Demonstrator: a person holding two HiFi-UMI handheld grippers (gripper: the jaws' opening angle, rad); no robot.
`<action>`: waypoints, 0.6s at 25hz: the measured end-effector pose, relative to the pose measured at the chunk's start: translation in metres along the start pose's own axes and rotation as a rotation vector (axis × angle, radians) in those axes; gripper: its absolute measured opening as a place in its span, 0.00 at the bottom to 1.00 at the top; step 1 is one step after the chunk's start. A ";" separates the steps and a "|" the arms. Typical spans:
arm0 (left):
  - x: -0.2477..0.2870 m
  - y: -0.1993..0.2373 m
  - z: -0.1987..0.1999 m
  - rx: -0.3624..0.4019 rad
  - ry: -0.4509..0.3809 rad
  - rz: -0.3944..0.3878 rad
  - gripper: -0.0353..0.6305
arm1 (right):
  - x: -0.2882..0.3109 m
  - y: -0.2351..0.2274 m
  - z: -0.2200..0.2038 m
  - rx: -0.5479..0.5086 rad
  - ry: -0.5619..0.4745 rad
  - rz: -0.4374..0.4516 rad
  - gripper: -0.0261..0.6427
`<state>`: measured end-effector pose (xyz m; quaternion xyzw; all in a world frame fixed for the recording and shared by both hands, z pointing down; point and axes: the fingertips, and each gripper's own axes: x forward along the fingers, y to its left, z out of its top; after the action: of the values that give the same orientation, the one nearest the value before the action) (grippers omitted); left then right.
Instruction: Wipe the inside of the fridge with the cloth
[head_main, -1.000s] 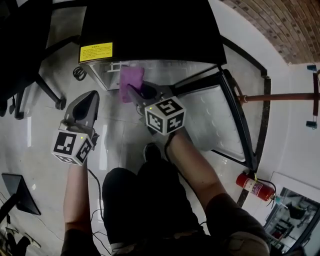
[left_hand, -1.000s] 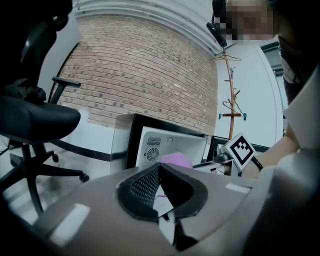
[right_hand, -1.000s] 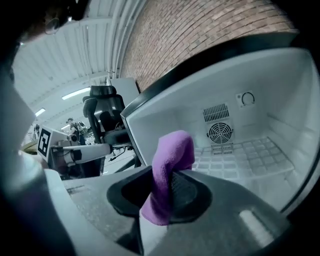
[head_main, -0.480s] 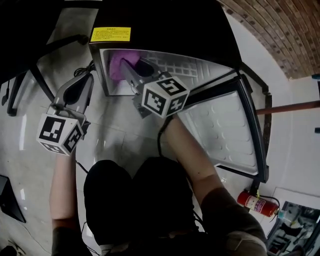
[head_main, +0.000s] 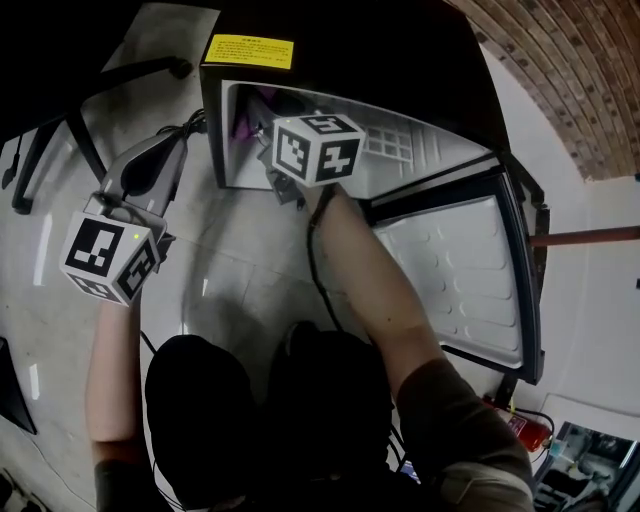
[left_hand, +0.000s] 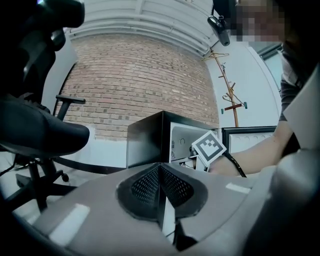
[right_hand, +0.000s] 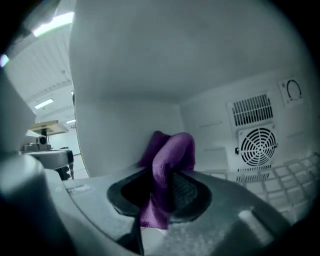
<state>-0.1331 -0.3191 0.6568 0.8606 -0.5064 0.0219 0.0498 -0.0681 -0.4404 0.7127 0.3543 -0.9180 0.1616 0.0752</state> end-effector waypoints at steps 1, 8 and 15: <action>0.000 0.000 -0.003 -0.001 0.009 -0.001 0.08 | 0.003 -0.002 -0.004 -0.010 0.024 -0.016 0.15; 0.007 -0.007 -0.017 0.004 0.048 -0.022 0.08 | 0.010 -0.012 -0.020 -0.156 0.183 -0.120 0.15; 0.017 -0.020 -0.017 0.013 0.054 -0.061 0.08 | 0.001 -0.046 -0.030 -0.345 0.378 -0.276 0.15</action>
<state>-0.1069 -0.3228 0.6738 0.8750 -0.4783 0.0470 0.0585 -0.0368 -0.4627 0.7527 0.4213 -0.8448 0.0543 0.3253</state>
